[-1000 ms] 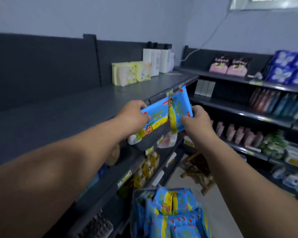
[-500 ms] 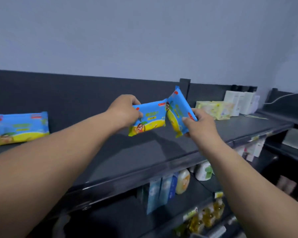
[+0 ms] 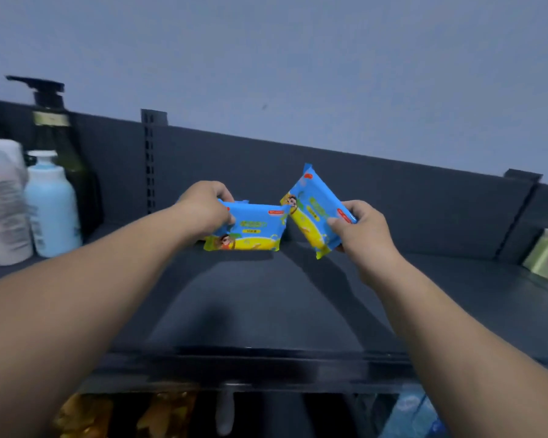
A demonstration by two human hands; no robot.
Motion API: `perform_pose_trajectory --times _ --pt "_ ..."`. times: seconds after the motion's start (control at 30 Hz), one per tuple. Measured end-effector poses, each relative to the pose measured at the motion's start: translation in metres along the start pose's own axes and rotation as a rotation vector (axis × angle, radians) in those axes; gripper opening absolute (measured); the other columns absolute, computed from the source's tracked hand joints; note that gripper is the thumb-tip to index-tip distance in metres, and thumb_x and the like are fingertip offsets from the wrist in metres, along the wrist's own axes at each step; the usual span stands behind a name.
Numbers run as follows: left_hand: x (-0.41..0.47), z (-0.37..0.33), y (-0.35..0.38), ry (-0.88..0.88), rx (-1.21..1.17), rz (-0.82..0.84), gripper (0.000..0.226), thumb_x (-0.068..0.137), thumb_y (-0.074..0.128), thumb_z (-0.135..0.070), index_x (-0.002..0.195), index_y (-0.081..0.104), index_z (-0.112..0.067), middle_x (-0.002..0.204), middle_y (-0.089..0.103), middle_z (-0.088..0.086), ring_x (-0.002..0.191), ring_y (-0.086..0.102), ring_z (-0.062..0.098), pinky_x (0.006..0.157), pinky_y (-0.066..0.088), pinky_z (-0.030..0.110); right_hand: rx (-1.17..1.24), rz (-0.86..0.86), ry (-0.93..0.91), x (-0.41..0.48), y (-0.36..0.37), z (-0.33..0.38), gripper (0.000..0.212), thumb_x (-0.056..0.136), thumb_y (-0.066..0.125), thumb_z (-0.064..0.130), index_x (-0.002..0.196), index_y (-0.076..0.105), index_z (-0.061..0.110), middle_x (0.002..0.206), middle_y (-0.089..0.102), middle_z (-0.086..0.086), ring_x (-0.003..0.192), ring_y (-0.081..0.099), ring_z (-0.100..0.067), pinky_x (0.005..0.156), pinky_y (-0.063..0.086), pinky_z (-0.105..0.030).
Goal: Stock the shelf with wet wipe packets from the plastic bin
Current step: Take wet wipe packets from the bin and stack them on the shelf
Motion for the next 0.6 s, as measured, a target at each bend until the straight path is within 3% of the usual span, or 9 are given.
perform_pose_trajectory --times 0.17,0.3,0.43,0.6 --pt "0.014 0.051 -0.019 -0.139 -0.13 -0.031 0.021 0.079 0.068 0.005 0.08 0.06 -0.014 0.089 0.059 0.013 0.079 0.06 0.029 0.073 0.058 0.043 0.033 0.04 0.028 0.012 0.042 0.0 0.011 0.086 0.062 0.011 0.083 0.058 0.021 0.099 0.067 -0.013 0.091 0.067 -0.035 0.077 0.057 -0.054" --pt "0.022 0.079 -0.024 -0.242 -0.228 -0.037 0.021 0.084 0.066 0.005 0.09 0.055 -0.012 0.099 0.058 0.014 0.084 0.063 0.028 0.068 0.058 0.039 0.116 0.149 0.061 0.016 0.073 -0.005 0.011 0.086 0.064 0.008 0.085 0.06 0.019 0.1 0.068 -0.019 0.083 0.066 -0.031 0.081 0.054 -0.054" --pt "0.033 0.092 -0.025 -0.29 -0.261 -0.054 0.022 0.084 0.062 0.009 0.095 0.053 -0.008 0.109 0.058 0.018 0.094 0.065 0.034 0.075 0.059 0.045 0.163 0.363 0.12 0.016 0.104 -0.009 0.013 0.085 0.066 0.004 0.088 0.062 0.015 0.092 0.07 -0.015 0.084 0.066 -0.029 0.087 0.052 -0.054" --pt "0.049 0.098 -0.023 -0.258 -0.246 -0.053 0.021 0.087 0.053 0.011 0.084 0.054 -0.01 0.106 0.062 0.017 0.09 0.066 0.03 0.071 0.06 0.041 0.05 0.479 0.184 0.016 0.13 -0.014 0.017 0.084 0.068 0.0 0.09 0.059 0.014 0.093 0.072 -0.009 0.085 0.069 -0.026 0.08 0.055 -0.041"
Point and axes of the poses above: each hand's wrist, its own x-axis towards the middle knuckle, its own y-axis out of the palm, z = x × y, the point moved 7 cm from there along x, towards the middle knuckle
